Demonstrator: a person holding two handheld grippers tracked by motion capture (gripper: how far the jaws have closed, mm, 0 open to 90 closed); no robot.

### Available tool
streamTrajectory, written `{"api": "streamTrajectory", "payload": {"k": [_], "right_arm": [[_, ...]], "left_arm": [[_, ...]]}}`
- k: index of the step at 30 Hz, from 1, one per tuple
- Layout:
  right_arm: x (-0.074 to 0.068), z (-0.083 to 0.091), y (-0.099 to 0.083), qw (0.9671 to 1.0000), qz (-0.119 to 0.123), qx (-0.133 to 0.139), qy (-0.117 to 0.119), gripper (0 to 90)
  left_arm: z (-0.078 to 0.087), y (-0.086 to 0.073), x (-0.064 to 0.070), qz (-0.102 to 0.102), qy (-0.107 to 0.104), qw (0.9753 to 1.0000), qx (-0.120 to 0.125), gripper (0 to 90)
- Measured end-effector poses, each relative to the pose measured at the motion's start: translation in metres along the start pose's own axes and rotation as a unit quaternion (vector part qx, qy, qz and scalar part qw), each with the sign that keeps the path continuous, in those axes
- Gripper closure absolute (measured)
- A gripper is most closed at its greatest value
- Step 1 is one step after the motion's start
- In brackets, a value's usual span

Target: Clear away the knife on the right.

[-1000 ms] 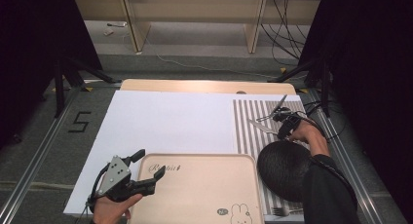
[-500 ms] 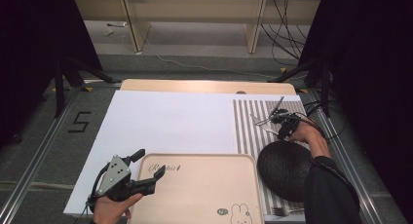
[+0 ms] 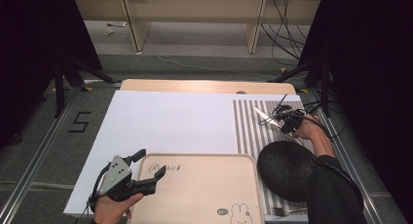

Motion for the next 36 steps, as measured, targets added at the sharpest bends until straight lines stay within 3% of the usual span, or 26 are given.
{"api": "streamTrajectory", "payload": {"k": [5,8,14,15,16,17,18,19,21,22,23,24,29,33,36], "right_arm": [[0.007,0.01,0.004,0.9998,-0.002,0.013,-0.012,80.4],[0.009,0.029,0.011,0.999,-0.003,0.043,-0.008,80.3],[-0.002,0.059,0.023,0.9942,-0.018,0.102,0.027,80.4],[-0.002,0.059,0.023,0.9942,-0.018,0.102,0.027,80.4],[-0.005,0.065,0.025,0.9919,-0.027,0.118,0.04,80.4],[-0.015,0.078,0.028,0.9863,-0.024,0.149,0.065,80.4],[-0.015,0.078,0.028,0.9863,-0.024,0.149,0.065,80.4],[-0.029,0.089,0.031,0.9798,-0.017,0.176,0.092,80.4],[-0.039,0.097,0.033,0.9745,-0.014,0.198,0.104,80.4],[-0.046,0.102,0.035,0.9703,-0.015,0.213,0.115,80.4],[-0.046,0.102,0.035,0.9703,-0.015,0.213,0.115,80.4],[-0.057,0.109,0.037,0.9637,-0.022,0.231,0.132,80.4],[-0.077,0.119,0.039,0.9539,-0.024,0.255,0.157,80.4],[-0.09,0.124,0.039,0.9441,-0.028,0.283,0.167,80.4],[-0.1,0.127,0.038,0.939,-0.03,0.296,0.172,80.4]], "left_arm": [[0.0,0.0,-0.001,0.001,0.001,1.0,0.0,17.3],[0.0,0.0,-0.001,0.001,0.001,1.0,0.0,17.2],[0.0,0.0,-0.001,0.001,0.002,1.0,0.0,17.2],[0.0,0.0,-0.001,0.001,0.002,1.0,0.0,17.2],[0.0,0.0,0.0,0.0,0.002,1.0,-0.001,17.2],[-0.001,0.0,-0.001,0.001,0.002,1.0,-0.001,17.2],[-0.001,0.0,-0.001,0.001,0.002,1.0,-0.001,17.2],[-0.001,0.0,-0.001,0.001,0.002,1.0,-0.001,17.2],[-0.001,-0.001,0.0,0.001,0.002,1.0,-0.002,17.2],[-0.001,0.0,0.0,0.0,0.002,1.0,-0.001,17.2],[-0.001,0.0,0.0,0.0,0.002,1.0,-0.001,17.2],[0.0,0.0,0.0,-0.001,0.002,1.0,-0.001,17.2],[0.0,0.0,0.0,-0.001,0.002,1.0,-0.001,17.2],[0.0,0.0,0.0,0.0,0.002,1.0,-0.001,17.3],[0.0,0.0,0.0,-0.001,0.002,1.0,-0.001,17.2]]}}
Point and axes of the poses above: each handheld gripper's, and its own axes: z roughly backward along the jaws, y roughly out of its top, x roughly to its right, the point moved 8 cm from there along -z, roughly forward along the jaws, and after that the axes turned 3 degrees about -x, right-handed, at the moved point
